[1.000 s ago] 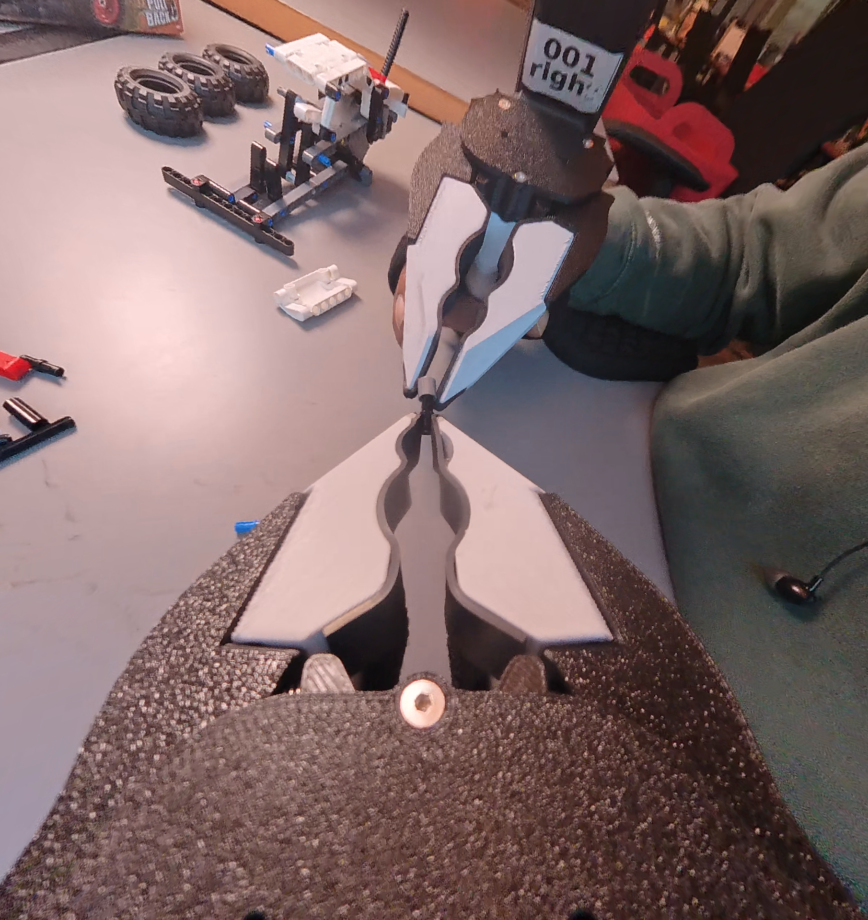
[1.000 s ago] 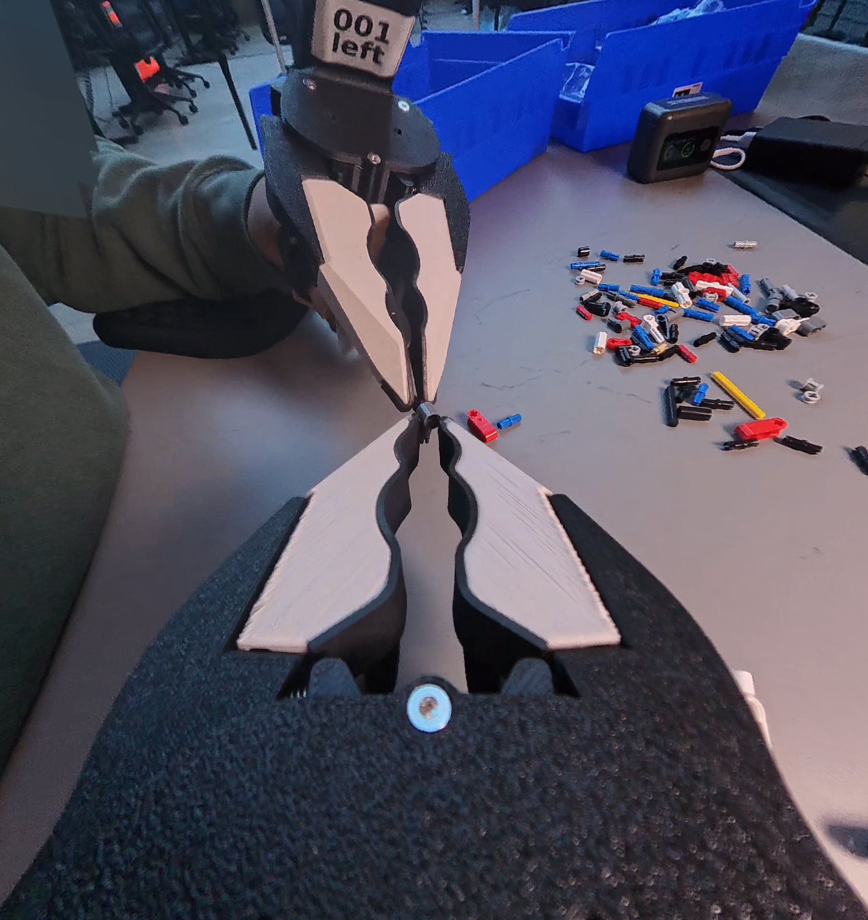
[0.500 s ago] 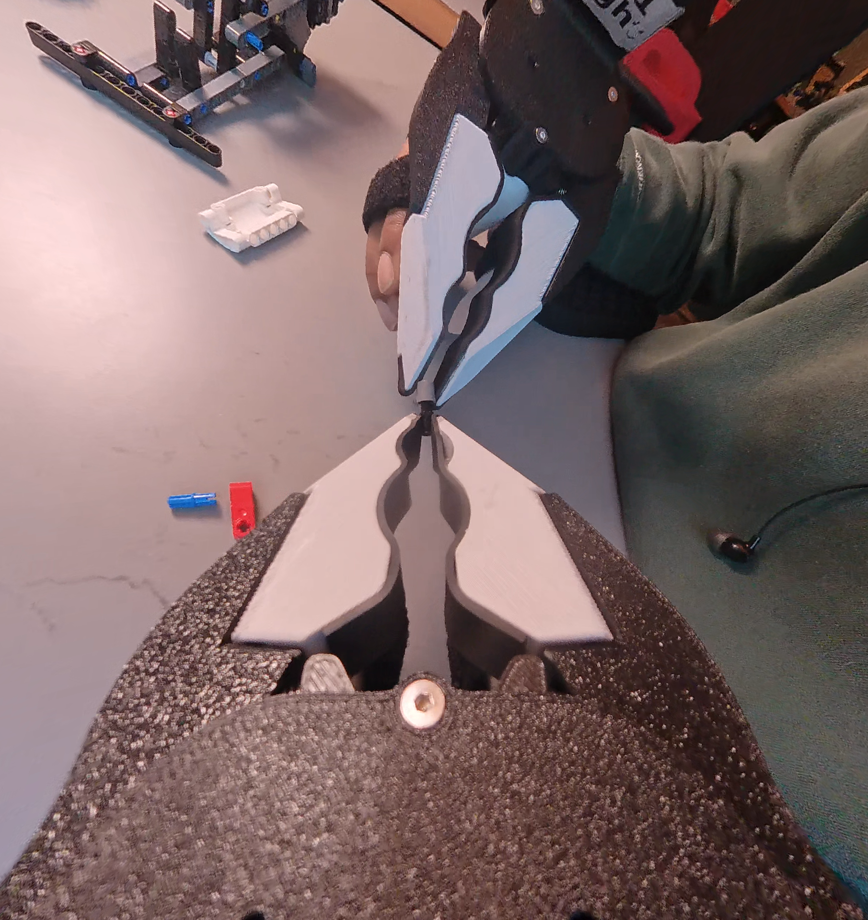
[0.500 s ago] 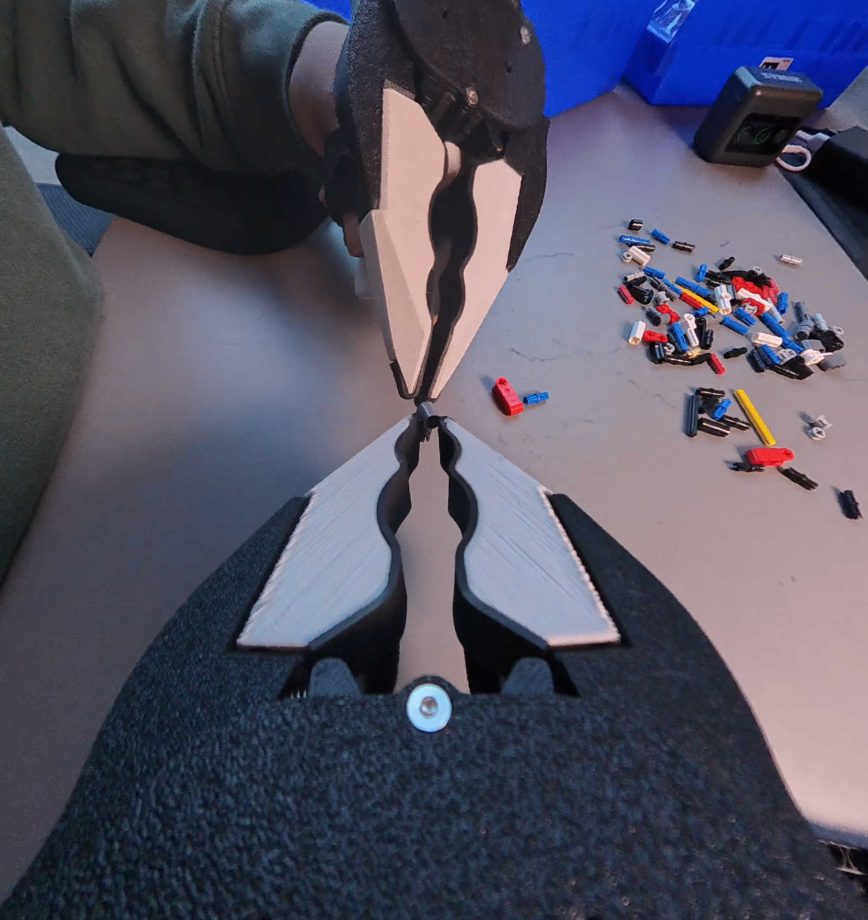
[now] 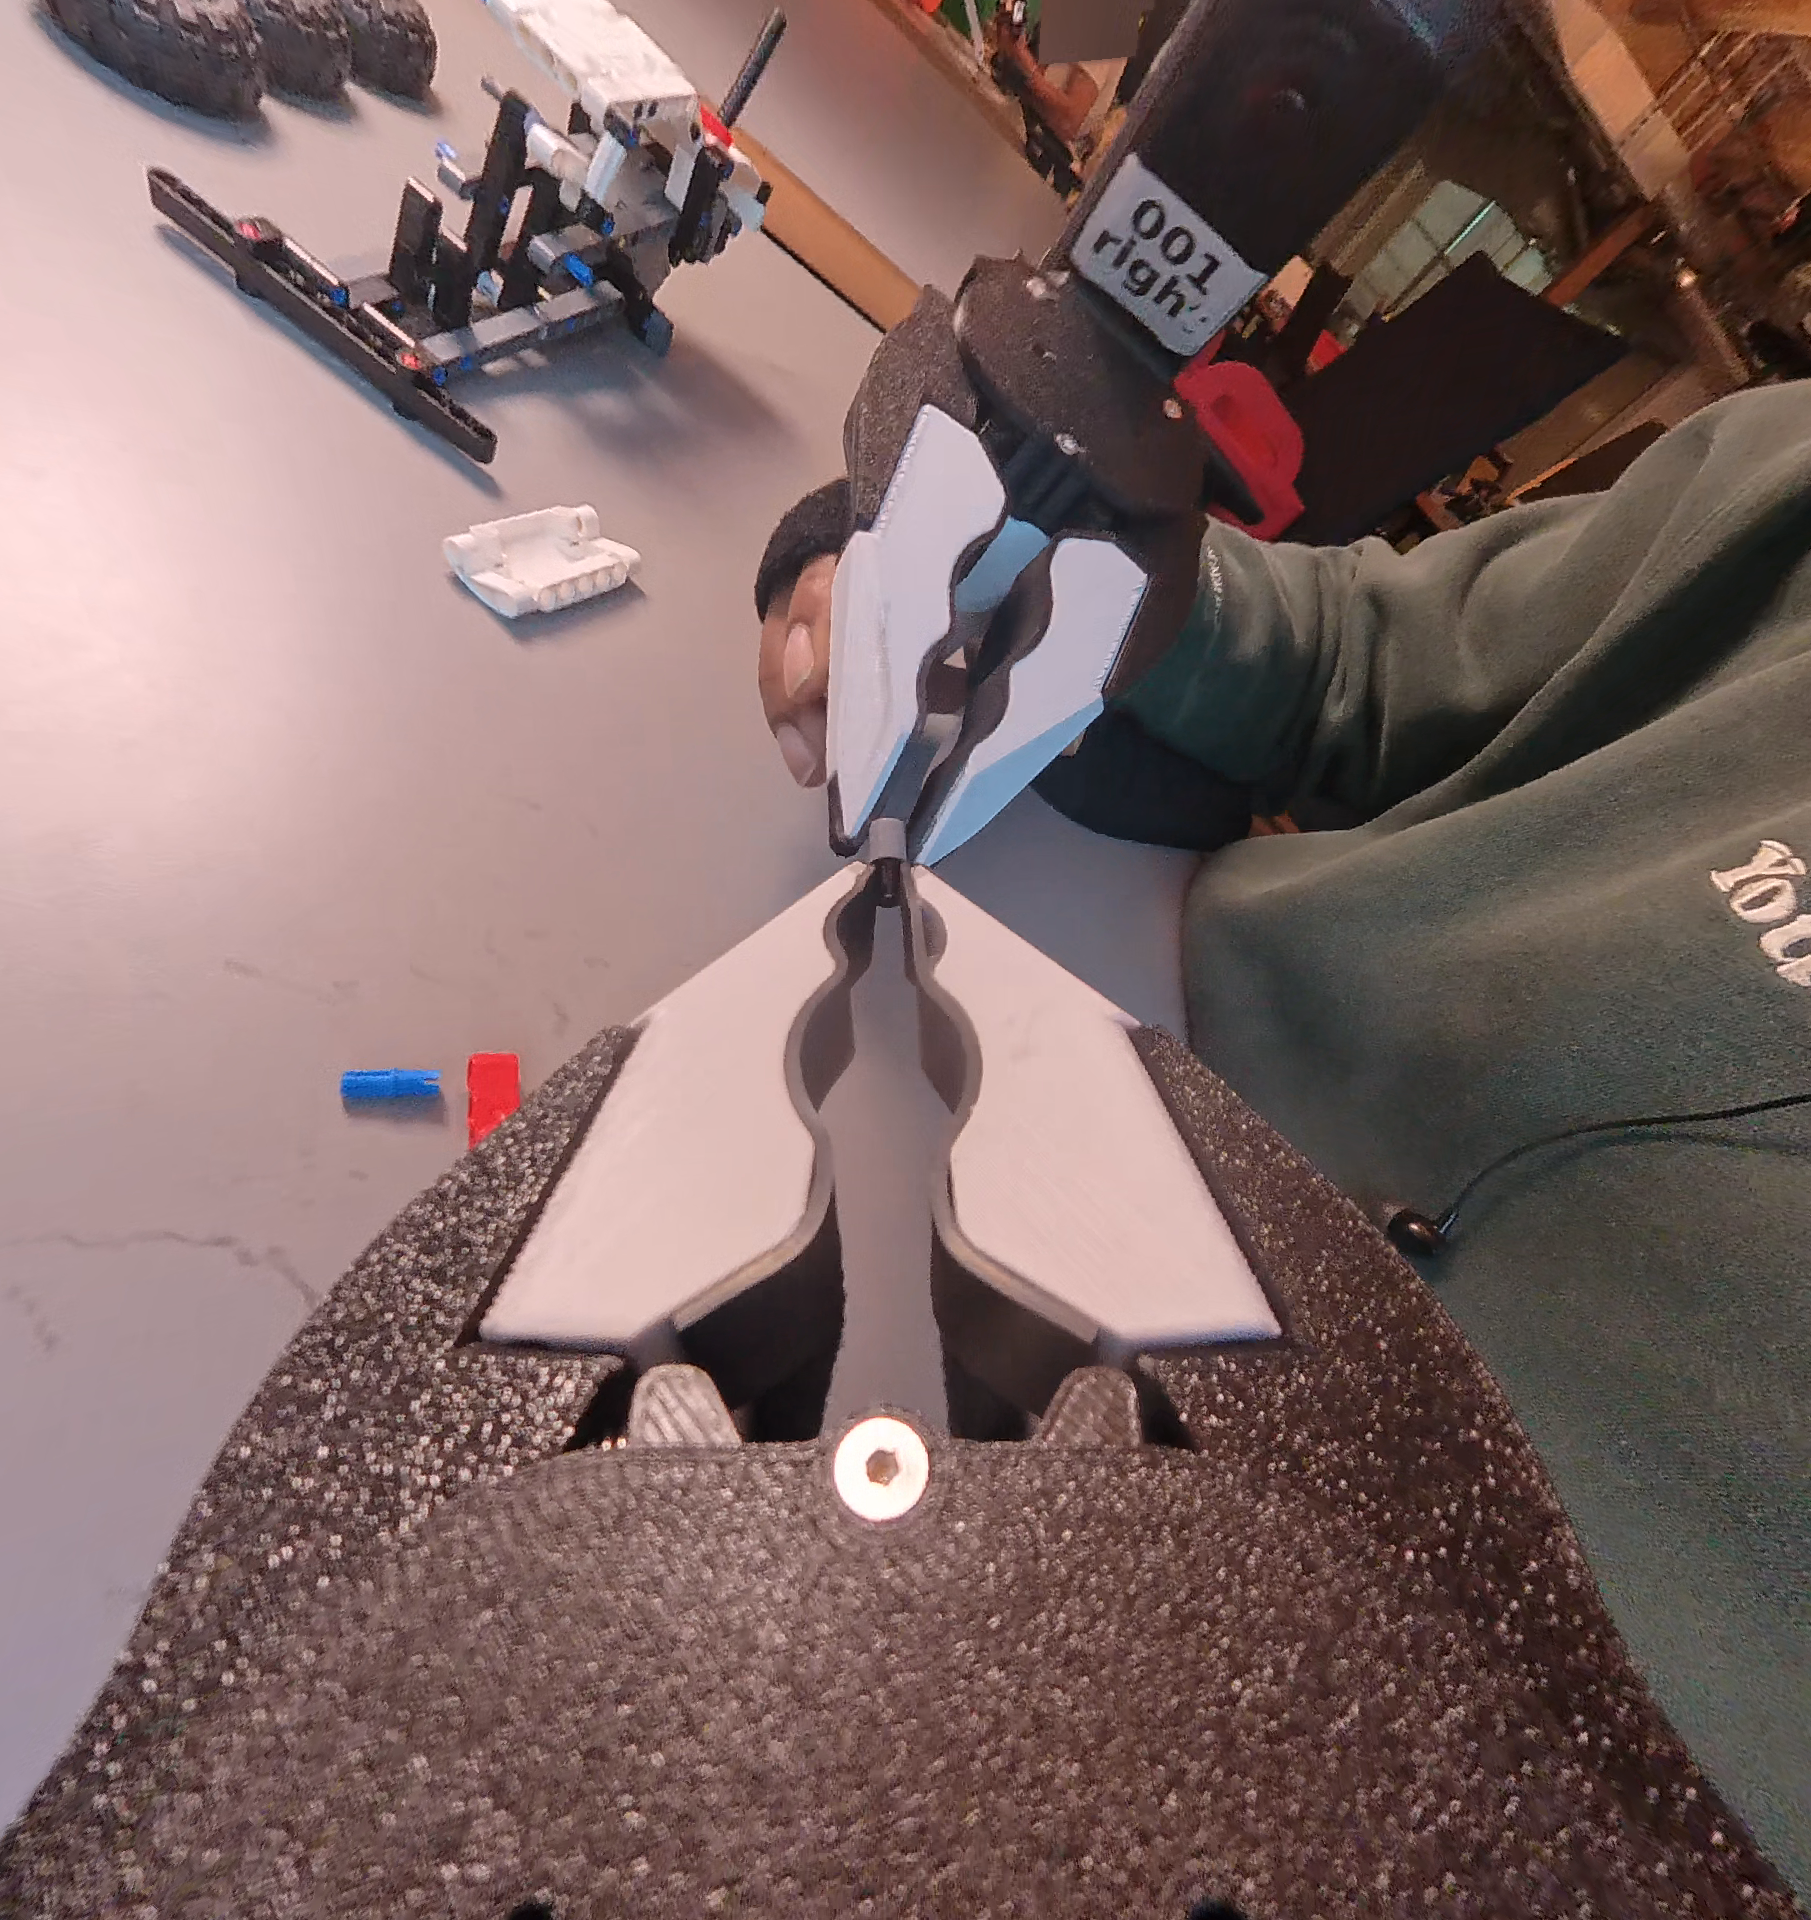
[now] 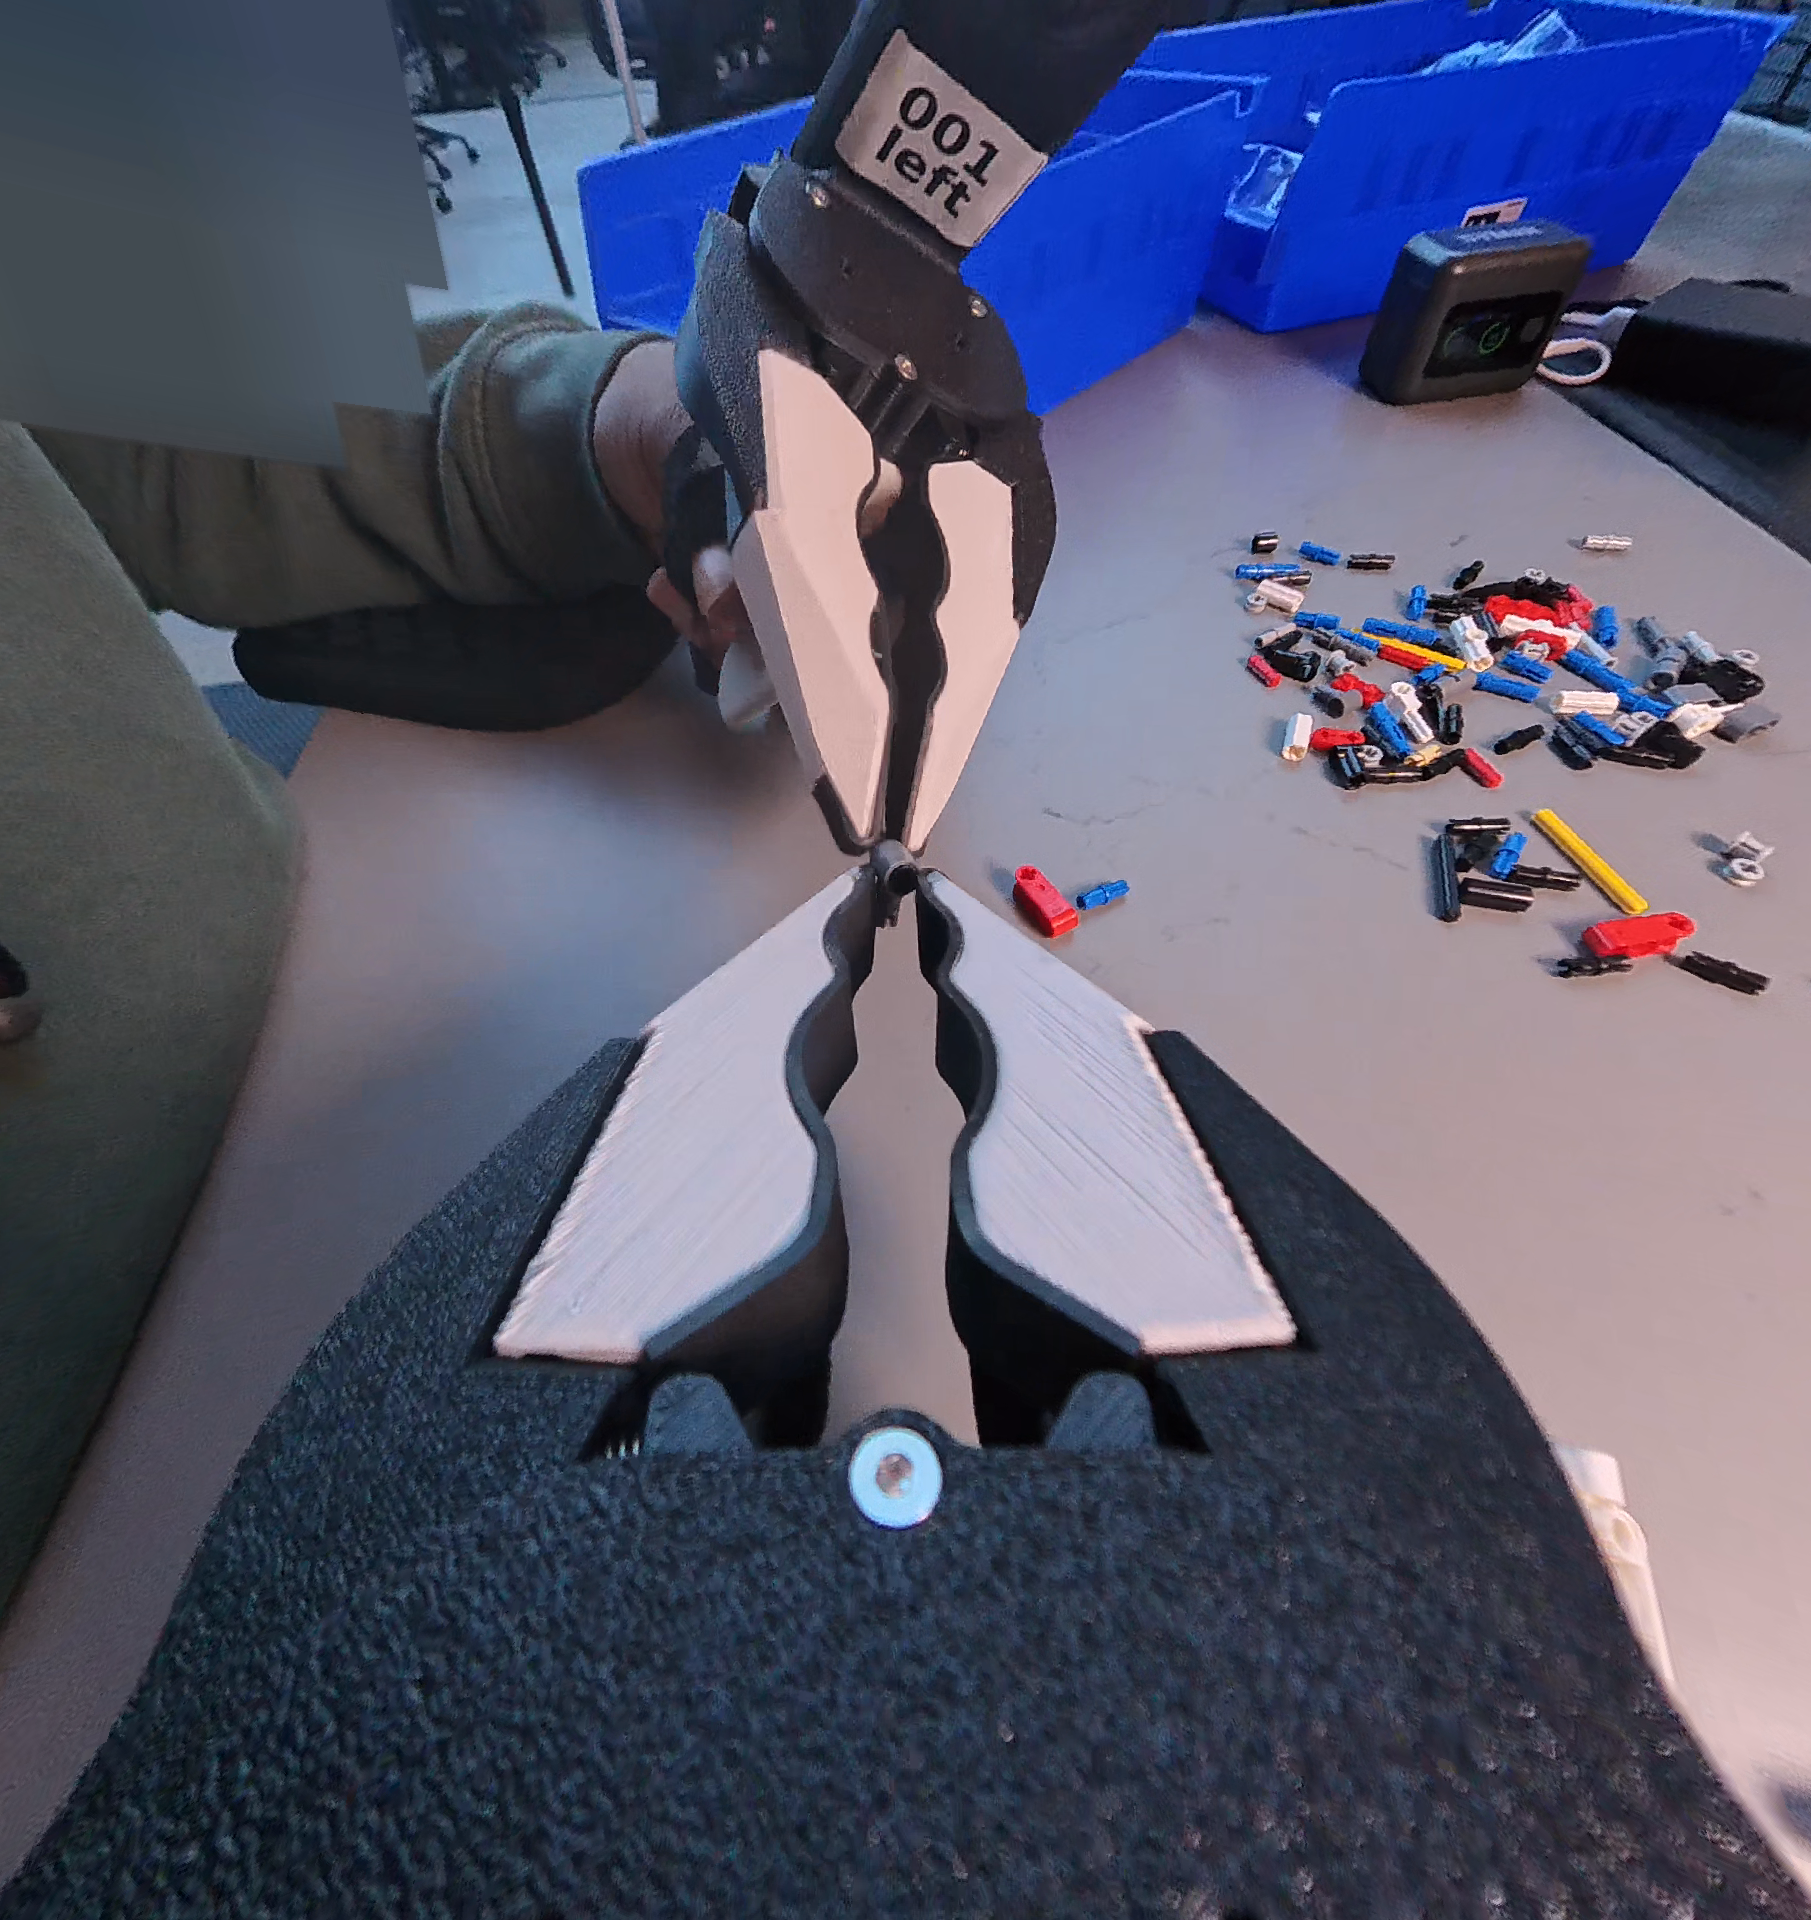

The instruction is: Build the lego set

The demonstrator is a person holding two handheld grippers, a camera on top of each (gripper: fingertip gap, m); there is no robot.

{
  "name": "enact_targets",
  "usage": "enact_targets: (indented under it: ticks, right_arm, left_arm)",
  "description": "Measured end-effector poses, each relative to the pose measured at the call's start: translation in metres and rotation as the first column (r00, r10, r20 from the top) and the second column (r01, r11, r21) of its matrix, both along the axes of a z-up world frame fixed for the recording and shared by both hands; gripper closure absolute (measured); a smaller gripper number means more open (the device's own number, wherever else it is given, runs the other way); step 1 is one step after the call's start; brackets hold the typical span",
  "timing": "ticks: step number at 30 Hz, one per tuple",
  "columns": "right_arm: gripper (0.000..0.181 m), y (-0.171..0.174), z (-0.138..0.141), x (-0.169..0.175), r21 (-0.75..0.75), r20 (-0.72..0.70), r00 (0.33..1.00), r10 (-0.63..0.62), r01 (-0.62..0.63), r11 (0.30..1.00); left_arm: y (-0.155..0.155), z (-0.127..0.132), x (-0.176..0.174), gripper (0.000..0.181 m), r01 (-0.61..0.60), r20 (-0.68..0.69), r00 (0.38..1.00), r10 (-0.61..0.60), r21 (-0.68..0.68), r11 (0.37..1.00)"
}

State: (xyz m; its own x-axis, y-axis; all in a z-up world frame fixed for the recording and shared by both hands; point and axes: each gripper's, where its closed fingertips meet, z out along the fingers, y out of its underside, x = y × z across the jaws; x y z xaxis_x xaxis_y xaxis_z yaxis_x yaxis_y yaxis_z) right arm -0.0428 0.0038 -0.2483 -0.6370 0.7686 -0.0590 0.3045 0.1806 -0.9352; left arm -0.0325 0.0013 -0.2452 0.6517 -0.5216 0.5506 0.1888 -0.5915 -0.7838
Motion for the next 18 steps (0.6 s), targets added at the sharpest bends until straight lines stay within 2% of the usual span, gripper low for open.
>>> enact_targets:
  ticks: [3,7,11,14,16,18]
  right_arm:
    - [0.174,0.006,0.010,-0.003,-0.155,0.051,0.998,-0.025,0.033,0.987]
    - [0.174,0.010,0.020,-0.004,-0.325,0.104,0.994,-0.019,0.052,0.944]
    - [0.174,0.005,0.019,-0.004,-0.348,0.122,0.992,-0.010,0.052,0.936]
    - [0.174,0.001,0.016,-0.004,-0.327,0.127,0.992,-0.007,0.048,0.944]
    - [0.174,-0.001,0.019,-0.002,-0.350,0.119,0.993,0.011,0.032,0.936]
    - [0.171,-0.005,0.029,0.001,-0.373,0.070,0.997,0.043,-0.013,0.928]
  left_arm:
    - [-0.001,0.015,-0.008,0.163,-0.014,-0.016,1.000,0.015,0.088,0.996]
    - [-0.001,0.018,-0.014,0.163,-0.032,-0.149,0.987,0.059,0.180,0.983]
    - [0.002,0.021,-0.009,0.170,-0.033,-0.207,0.975,0.082,0.227,0.973]
    - [0.001,0.017,-0.006,0.177,-0.024,-0.204,0.977,0.066,0.200,0.979]
    - [0.000,0.015,-0.005,0.177,-0.017,-0.194,0.980,0.052,0.181,0.983]
    - [-0.002,0.020,-0.003,0.177,-0.006,-0.129,0.991,0.028,0.168,0.986]
